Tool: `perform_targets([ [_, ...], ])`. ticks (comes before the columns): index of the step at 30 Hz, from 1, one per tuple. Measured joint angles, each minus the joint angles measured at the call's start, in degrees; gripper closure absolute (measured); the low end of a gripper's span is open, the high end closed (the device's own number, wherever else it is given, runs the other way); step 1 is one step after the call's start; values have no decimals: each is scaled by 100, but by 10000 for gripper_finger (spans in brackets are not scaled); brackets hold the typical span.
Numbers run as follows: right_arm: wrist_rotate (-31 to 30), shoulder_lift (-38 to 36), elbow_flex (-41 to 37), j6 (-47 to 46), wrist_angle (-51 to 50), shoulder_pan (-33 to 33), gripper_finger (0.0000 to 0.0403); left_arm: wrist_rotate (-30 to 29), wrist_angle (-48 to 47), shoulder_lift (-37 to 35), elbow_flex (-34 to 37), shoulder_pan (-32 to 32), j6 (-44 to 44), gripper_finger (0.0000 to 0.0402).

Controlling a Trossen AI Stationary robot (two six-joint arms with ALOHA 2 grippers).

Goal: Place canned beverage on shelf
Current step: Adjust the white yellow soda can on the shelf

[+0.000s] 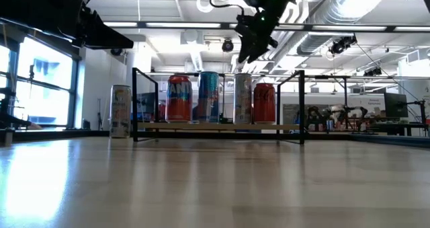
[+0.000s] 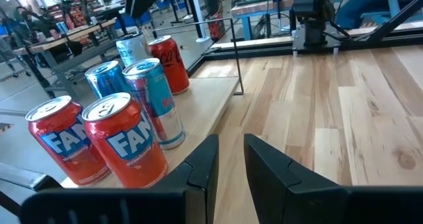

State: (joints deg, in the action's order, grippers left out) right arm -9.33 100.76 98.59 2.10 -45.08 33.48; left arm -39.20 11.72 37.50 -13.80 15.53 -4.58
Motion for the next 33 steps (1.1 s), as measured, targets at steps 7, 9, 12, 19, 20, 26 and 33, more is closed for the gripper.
perform_targets([
  [7,243,192,0,-185,-10,249,99,2,22,-1,0,0,1,339],
  [9,248,289,0,-173,13,256,97,2,22,0,0,0,2,339],
  [12,250,408,-4,-66,33,292,96,2,20,0,0,0,2,339],
  [19,381,508,-9,32,195,292,96,2,19,-2,0,0,0,339],
  [20,385,508,-9,29,250,290,96,2,17,0,0,0,0,339],
  [26,607,539,-9,-182,255,296,104,3,15,0,0,0,46,339],
  [33,637,652,-7,-231,286,292,142,3,13,0,0,1,48,339],
])
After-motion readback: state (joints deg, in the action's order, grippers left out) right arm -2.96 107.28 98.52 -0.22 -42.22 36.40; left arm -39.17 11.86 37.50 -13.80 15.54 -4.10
